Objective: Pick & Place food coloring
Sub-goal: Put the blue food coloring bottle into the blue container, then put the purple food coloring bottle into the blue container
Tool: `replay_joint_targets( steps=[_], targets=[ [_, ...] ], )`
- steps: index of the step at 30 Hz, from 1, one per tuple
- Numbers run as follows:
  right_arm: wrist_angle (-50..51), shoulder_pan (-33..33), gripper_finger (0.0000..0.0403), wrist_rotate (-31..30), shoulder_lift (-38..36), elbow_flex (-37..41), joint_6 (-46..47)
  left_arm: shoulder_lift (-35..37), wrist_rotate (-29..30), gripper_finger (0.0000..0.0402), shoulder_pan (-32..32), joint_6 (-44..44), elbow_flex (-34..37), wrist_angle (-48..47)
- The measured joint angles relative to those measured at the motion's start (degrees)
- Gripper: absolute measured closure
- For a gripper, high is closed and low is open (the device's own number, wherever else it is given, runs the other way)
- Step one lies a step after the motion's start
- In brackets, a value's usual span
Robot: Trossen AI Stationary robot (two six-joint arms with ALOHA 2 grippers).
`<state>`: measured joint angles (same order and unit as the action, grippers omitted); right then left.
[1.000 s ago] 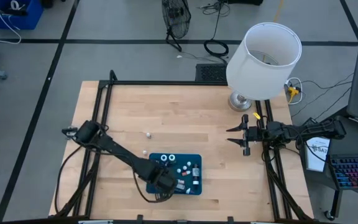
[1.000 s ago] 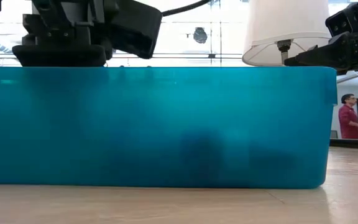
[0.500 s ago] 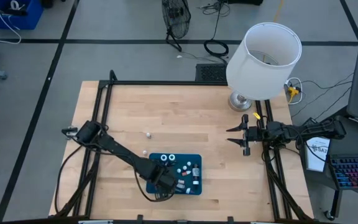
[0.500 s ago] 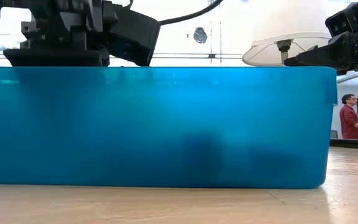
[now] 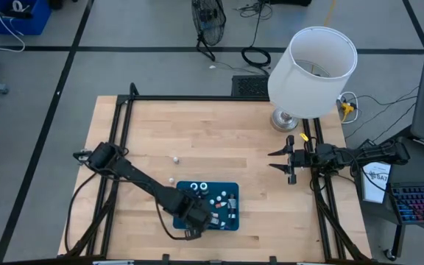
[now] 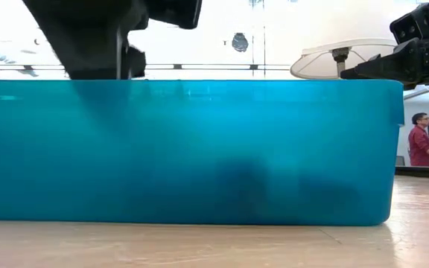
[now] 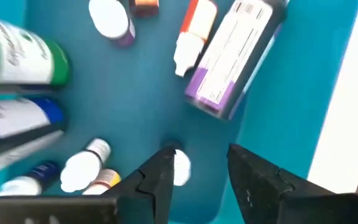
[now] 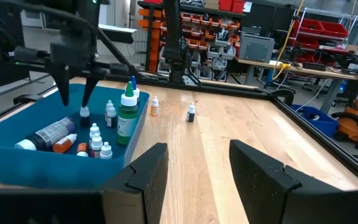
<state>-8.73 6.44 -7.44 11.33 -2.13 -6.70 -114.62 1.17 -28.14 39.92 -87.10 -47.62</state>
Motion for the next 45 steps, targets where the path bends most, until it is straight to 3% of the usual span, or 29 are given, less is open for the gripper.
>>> replay_joint_targets(
  steps=[14,21,27,32,35,40,45],
  targets=[
    [0.0,0.0,0.0241,0.0,0.0,0.0,0.0,0.0,9.1,0.0287,-2.8,-1.0,-10.2,-13.3],
    [0.0,0.0,0.0242,0.0,0.0,0.0,0.0,4.6,20.5,0.0290,-4.2,12.4,-11.0,-29.5],
    [0.1,0.0,0.0242,0.0,0.0,0.0,0.0,9.9,23.2,0.0237,-1.3,21.7,-6.1,-36.9],
    [0.1,0.0,0.0241,0.0,0.0,0.0,0.0,16.2,23.8,0.0182,6.5,16.5,2.6,-33.3],
    [0.2,0.0,0.0242,0.0,0.0,0.0,0.0,20.8,21.2,0.0164,13.1,11.4,9.9,-26.9],
    [0.1,0.0,0.0242,0.0,0.0,0.0,0.0,28.2,13.3,0.0160,23.1,4.1,22.3,-12.0],
    [0.1,0.0,0.0242,0.0,0.0,0.0,0.0,30.2,9.6,0.0169,28.4,1.2,30.2,-3.2]
  ],
)
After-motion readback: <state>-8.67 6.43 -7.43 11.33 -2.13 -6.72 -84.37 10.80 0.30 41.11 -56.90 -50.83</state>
